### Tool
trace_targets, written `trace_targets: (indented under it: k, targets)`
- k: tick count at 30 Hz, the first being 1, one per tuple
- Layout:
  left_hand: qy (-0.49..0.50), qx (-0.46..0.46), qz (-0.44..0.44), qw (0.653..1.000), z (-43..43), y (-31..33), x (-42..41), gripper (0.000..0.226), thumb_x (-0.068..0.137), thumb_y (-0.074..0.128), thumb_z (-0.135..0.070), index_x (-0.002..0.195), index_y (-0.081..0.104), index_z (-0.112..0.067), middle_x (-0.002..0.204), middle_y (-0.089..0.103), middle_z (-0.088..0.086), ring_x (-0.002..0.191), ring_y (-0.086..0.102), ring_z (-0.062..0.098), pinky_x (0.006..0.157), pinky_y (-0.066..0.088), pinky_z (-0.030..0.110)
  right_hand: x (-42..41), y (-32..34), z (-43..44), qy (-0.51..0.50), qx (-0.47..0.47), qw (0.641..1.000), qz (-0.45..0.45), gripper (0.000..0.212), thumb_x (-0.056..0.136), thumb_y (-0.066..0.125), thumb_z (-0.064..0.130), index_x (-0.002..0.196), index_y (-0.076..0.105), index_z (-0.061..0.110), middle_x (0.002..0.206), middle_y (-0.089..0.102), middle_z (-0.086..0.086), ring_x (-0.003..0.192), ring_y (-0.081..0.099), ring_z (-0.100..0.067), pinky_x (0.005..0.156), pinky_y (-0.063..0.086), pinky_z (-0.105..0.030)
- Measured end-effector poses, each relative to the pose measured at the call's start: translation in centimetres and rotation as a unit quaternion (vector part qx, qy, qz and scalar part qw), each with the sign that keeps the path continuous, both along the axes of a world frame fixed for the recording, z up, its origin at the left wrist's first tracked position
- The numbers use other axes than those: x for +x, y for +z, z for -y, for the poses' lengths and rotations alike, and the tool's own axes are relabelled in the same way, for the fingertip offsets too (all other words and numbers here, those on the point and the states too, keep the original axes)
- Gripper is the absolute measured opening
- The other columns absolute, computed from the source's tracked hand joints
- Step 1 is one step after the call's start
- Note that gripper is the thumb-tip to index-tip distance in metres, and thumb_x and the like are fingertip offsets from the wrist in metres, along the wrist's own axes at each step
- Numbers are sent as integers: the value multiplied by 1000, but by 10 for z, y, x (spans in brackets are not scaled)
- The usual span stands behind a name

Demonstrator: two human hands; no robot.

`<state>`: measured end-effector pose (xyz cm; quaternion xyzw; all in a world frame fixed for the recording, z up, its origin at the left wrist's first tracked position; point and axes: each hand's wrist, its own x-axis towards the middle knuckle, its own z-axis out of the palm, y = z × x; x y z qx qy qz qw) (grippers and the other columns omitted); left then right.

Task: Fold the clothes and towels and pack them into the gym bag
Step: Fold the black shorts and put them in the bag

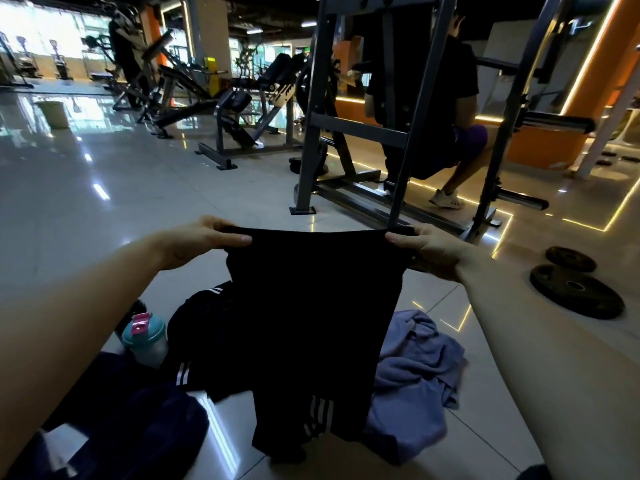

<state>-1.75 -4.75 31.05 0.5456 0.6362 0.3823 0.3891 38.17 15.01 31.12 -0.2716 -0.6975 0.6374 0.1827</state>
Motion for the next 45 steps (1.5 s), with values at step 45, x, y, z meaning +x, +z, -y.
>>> trace_targets:
  k: [45]
  targets:
    - [177, 149, 94, 968, 54, -3, 27, 18, 94, 64, -2, 110, 73, -5, 101, 77, 5, 97, 71, 18, 88, 57, 19, -32, 10, 43, -127, 144, 981, -23, 15, 94, 66, 14, 107, 72, 12, 106, 75, -9, 97, 72, -19, 87, 56, -33]
